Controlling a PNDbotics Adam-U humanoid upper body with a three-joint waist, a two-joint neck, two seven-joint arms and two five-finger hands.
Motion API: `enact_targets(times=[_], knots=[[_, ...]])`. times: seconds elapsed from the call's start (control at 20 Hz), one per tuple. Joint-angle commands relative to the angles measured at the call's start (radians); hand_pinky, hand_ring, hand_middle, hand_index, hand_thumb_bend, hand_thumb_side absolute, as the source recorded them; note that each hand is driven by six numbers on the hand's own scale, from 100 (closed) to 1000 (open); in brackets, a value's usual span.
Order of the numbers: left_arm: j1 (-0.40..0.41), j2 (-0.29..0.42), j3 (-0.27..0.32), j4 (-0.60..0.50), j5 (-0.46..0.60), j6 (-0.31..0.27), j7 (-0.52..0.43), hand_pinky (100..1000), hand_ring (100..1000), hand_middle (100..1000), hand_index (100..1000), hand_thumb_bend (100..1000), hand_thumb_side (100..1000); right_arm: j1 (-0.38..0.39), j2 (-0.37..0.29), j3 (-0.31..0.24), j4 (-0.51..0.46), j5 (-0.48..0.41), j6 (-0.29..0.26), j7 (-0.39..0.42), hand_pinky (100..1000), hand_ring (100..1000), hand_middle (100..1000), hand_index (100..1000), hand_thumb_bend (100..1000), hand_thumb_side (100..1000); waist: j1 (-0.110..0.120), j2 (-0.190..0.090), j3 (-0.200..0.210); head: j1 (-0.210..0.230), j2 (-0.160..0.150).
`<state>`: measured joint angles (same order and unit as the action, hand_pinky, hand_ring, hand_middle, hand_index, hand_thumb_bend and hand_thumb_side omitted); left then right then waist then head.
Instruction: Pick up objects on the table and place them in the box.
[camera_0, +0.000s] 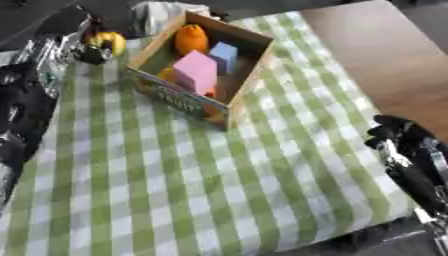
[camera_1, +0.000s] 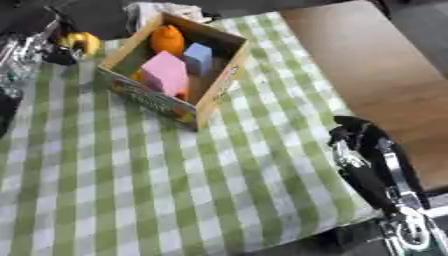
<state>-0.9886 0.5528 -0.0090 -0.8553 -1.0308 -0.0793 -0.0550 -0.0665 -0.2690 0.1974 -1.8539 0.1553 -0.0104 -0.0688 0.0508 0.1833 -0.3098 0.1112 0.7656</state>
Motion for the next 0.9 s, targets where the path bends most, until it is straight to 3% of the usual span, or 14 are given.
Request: enact_targets(times=[0.05,0.25,0.5,0.6,0.65,0.75,0.9], knots=[[-0.028,0.040,-0.030,-0.117,0.068,-0.030,0.011,496,424,400,597,100,100,-0.002,-0.019,-0.007,-0.007,0.002,-0.001,-0.002,676,610,609,784,100,554,-0.003,-0.020,0.001,-0.005,0.004],[-0.032,0.012,-0.102,-0.199,0.116,-0.087,-0.024,513,435,402,608,134,107,-0.003,-0.018,-0.006,-0.006,0.001,-0.001,-0.001,676,610,609,784,100,554,-0.004,-0.020,-0.002,-0.005,0.004],[-0.029,-0.039,-0.168,-0.193,0.102,-0.150,-0.114,557,488,475,665,180,139,-0.006,-0.016,-0.004,-0.006,-0.001,-0.001,0.002,677,610,609,785,100,555,-0.008,-0.019,-0.006,-0.002,0.004],[-0.021,-0.055,-0.182,-0.175,0.084,-0.167,-0.151,600,551,558,737,236,158,-0.007,-0.016,-0.004,-0.006,-0.001,-0.001,0.002,677,610,609,785,100,555,-0.008,-0.019,-0.006,-0.001,0.004],[-0.017,-0.059,-0.187,-0.166,0.073,-0.172,-0.166,648,616,643,809,334,174,-0.007,-0.015,-0.004,-0.006,-0.001,-0.002,0.003,677,610,609,784,100,555,-0.008,-0.019,-0.006,-0.002,0.004],[-0.010,-0.061,-0.191,-0.159,0.049,-0.181,-0.187,693,667,714,864,406,213,-0.008,-0.015,-0.004,-0.006,-0.001,-0.002,0.004,677,610,609,785,100,555,-0.008,-0.020,-0.006,-0.003,0.004],[0.000,-0.046,-0.182,-0.188,0.034,-0.185,-0.164,726,711,766,895,401,362,-0.007,-0.015,-0.006,-0.005,0.000,-0.001,0.003,677,610,609,784,100,556,-0.009,-0.020,-0.002,-0.005,0.004]])
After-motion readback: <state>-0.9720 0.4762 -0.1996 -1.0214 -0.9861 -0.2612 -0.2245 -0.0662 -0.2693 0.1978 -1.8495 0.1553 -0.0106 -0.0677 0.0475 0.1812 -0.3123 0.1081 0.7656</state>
